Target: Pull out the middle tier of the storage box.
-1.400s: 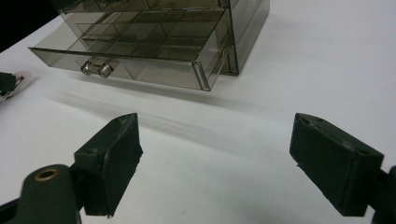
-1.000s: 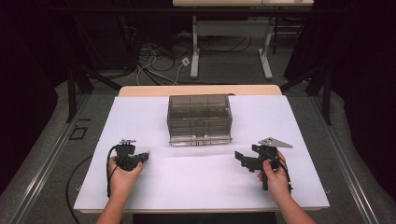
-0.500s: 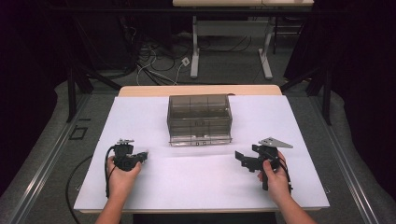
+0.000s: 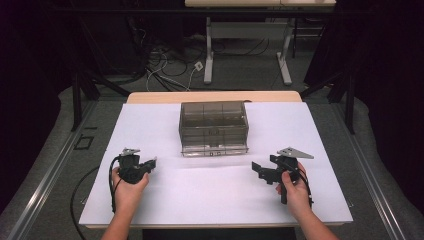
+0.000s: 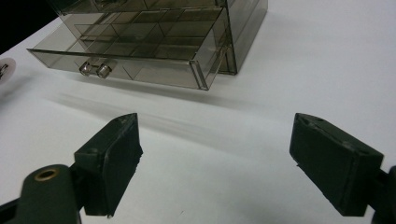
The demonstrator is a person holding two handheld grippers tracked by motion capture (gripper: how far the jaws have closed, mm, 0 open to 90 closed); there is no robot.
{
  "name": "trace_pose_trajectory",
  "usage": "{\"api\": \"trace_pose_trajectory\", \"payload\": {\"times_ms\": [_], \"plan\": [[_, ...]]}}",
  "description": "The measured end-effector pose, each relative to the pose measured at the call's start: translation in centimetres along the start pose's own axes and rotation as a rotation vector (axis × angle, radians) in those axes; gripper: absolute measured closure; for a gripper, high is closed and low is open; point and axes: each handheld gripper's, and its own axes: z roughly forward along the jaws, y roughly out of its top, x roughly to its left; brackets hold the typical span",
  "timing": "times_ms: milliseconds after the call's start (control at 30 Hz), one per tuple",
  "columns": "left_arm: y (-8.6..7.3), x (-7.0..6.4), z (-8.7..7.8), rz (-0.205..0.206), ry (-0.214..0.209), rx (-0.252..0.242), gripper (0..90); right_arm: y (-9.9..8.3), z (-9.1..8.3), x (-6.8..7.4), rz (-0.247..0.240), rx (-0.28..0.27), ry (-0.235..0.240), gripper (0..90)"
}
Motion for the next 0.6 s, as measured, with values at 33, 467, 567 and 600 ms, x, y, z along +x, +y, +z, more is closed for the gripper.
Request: {"api": "trace_pose_trajectory", "payload": {"times_ms": [33,467,567,600], "plan": [[0.0,0.0,-0.1,0.000,0.001,-0.010,85.8,0.0,0.0,0.0,-0.002,0.000,0.001,15.7],[0.0,-0.2,-1.0,0.027,-0.012,-0.093,85.8,0.0,0.0,0.0,0.009,0.000,0.005,15.8],[0.1,-0.3,-1.2,0.029,-0.014,-0.105,85.7,-0.1,0.0,0.0,0.014,0.001,0.005,15.8],[0.1,-0.3,-1.3,0.031,-0.014,-0.111,85.7,-0.1,0.0,0.0,0.014,0.001,0.005,15.8]]}}
